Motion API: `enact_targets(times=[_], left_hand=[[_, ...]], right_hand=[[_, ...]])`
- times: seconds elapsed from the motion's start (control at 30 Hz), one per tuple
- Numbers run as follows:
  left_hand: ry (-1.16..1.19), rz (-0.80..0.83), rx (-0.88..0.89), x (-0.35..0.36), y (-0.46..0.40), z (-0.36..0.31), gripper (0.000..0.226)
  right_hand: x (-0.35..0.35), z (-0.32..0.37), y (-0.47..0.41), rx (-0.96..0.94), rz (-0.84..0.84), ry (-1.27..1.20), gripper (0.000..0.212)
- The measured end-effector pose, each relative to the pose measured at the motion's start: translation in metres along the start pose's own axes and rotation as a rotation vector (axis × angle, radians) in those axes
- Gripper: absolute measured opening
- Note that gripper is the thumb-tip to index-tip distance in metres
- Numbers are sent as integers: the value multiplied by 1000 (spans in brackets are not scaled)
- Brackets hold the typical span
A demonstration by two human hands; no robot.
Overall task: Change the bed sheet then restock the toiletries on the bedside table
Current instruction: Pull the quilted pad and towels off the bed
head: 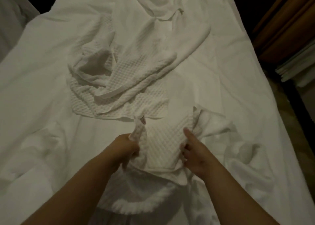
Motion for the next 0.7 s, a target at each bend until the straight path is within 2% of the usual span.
enact_targets(times=[0.07,0.2,0.27,0.33,0.43,0.47,0.57,0.63,0.7], left_hand=[[-39,35,-24,-7,4,1,20],[-88,-105,-28,-15,-8,-6,15],[-83,-210,-3,-17,-17,-15,19],[16,-372,79,-31,-22,-35,18],[312,-663,313,-79,-5,-84,25],[406,-691,438,-95,7,-105,21],[640,-663,796,-128,48,-165,8],[728,-644,909,-132,62,-188,8],[775,-599,927,-119,64,-198,12]], right_hand=[[-5,16,-16,28,-90,-137,32],[-13,26,-62,46,-268,-145,51],[-10,28,-78,58,-317,-65,48],[3,45,-95,14,-276,-35,39],[42,126,-103,-233,-168,-20,22],[59,162,-97,-345,-124,-45,21],[101,262,-47,-588,-42,-100,5],[113,298,-21,-667,-36,-21,6],[106,297,-19,-645,-162,131,17]])
Point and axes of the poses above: each hand's wrist, its own y-axis away from the middle knuckle, its own x-axis out of the palm, z = x × y, the point moved 5 cm from there along -y, towards the middle knuckle, and after that the axes turned 4 degrees about z, right-handed, at the moved point
